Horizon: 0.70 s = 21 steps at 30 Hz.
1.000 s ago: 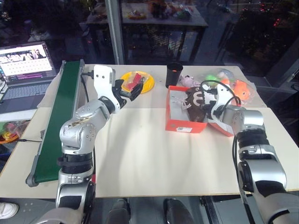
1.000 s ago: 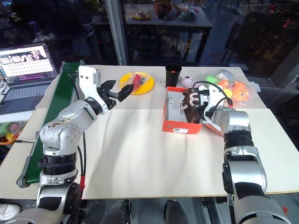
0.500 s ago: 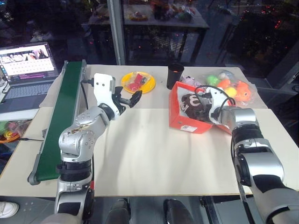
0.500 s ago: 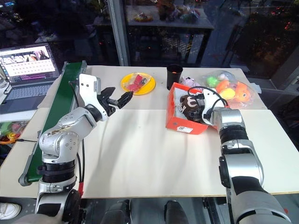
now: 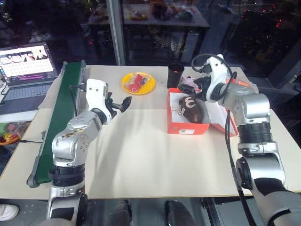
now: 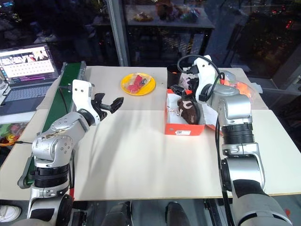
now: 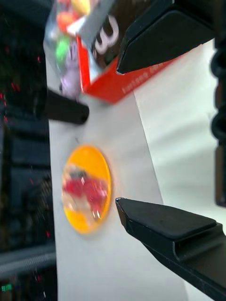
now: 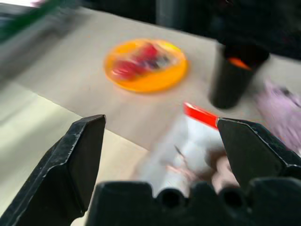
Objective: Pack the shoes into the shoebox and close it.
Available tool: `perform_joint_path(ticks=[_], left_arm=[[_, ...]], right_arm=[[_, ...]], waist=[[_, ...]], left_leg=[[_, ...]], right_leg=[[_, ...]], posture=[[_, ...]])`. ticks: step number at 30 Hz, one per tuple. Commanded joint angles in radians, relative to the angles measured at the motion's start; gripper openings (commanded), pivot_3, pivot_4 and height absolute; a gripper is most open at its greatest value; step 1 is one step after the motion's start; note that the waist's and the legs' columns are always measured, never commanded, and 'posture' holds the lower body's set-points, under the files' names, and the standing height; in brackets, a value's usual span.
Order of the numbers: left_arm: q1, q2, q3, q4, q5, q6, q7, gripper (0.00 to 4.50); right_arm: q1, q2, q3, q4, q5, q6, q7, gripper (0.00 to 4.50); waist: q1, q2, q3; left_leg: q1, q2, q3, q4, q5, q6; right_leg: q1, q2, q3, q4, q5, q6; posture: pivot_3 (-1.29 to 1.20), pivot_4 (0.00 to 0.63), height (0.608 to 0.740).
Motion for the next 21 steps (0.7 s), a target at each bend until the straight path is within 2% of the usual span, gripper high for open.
perform_joint_path(ticks=[1, 6, 13, 21], left_arm=[[0.042, 0.034, 0.078, -0.025, 0.022, -0.022, 0.020, 4.50], [0.138, 0.057, 0.124, -0.047, 0.092, -0.089, 0.059, 4.50], [0.253, 0.048, 0.198, -0.050, 0.126, -0.181, 0.081, 4.50], [0.319, 0.009, 0.219, 0.013, 0.135, -0.280, 0.084, 4.50]], right_arm=[[0.104, -0.031, 0.006, -0.227, 0.121, 0.052, 0.125, 4.42], [0.209, 0.000, 0.001, -0.344, 0.188, 0.064, 0.133, 4.42], [0.335, 0.035, 0.067, -0.400, 0.160, 0.001, 0.109, 4.42], [0.371, 0.070, 0.122, -0.417, 0.140, -0.029, 0.080, 4.42]], waist=[[0.001, 0.000, 0.000], [0.006, 0.000, 0.000], [0.013, 0.000, 0.000], [0.019, -0.001, 0.000]], left_leg=[[0.000, 0.000, 0.000, 0.000, 0.000, 0.000], [0.000, 0.000, 0.000, 0.001, 0.000, 0.000], [0.004, 0.000, 0.000, 0.002, 0.000, -0.001], [0.004, 0.000, 0.000, 0.002, -0.003, -0.006]], right_leg=[[0.000, 0.000, 0.000, 0.000, 0.000, 0.000], [-0.001, 0.000, 0.000, 0.001, 0.000, -0.001], [0.002, 0.000, 0.000, 0.001, -0.005, -0.003], [0.002, 0.000, 0.000, 0.001, -0.005, -0.004]], posture=[[0.00, 0.150, 0.736], [0.00, 0.150, 0.736], [0.00, 0.150, 0.736], [0.00, 0.150, 0.736]])
